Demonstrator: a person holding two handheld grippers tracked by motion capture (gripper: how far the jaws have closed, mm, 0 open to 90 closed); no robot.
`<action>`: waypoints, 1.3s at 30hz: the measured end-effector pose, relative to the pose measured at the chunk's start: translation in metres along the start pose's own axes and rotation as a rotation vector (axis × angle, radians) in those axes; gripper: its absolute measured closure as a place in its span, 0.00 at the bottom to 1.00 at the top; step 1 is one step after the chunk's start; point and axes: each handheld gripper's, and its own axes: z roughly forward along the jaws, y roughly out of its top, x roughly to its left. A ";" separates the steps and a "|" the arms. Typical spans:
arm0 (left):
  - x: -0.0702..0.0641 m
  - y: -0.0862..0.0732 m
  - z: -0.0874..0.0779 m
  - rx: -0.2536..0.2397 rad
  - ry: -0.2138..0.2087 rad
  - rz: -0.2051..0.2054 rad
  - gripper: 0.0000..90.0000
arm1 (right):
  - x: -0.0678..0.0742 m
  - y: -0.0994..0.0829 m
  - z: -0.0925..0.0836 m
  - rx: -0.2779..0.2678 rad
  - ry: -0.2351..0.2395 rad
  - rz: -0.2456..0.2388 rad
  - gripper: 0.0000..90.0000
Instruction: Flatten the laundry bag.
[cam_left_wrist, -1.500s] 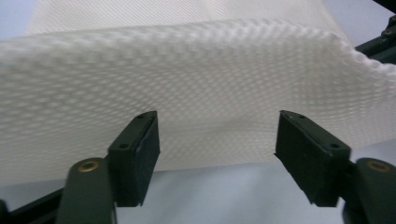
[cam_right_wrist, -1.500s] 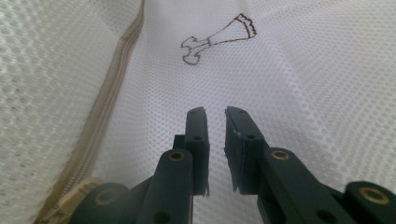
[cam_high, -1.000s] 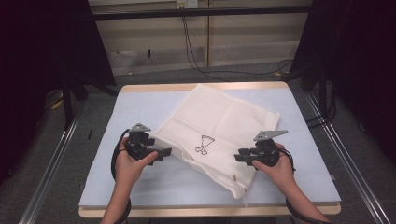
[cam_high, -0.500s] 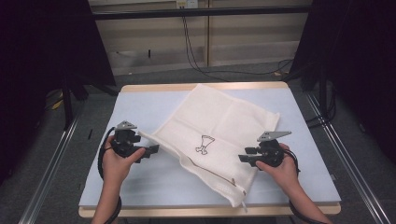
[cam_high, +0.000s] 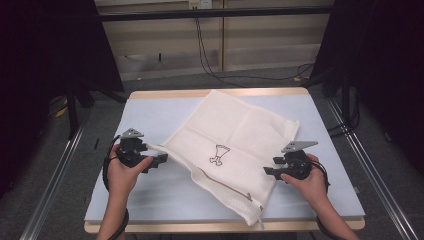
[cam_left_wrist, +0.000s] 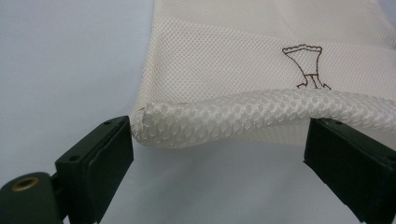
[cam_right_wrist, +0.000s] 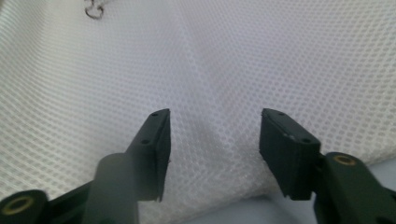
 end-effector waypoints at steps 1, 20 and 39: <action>0.000 0.000 0.000 0.003 0.000 0.001 0.09 | 0.000 -0.001 0.001 0.019 -0.017 -0.016 0.57; -0.001 -0.004 0.009 0.033 -0.039 -0.001 0.11 | -0.042 0.009 -0.004 0.039 -0.129 -0.091 1.00; 0.006 -0.004 0.003 0.030 -0.152 0.051 0.10 | -0.057 0.003 -0.003 0.029 -0.180 -0.052 1.00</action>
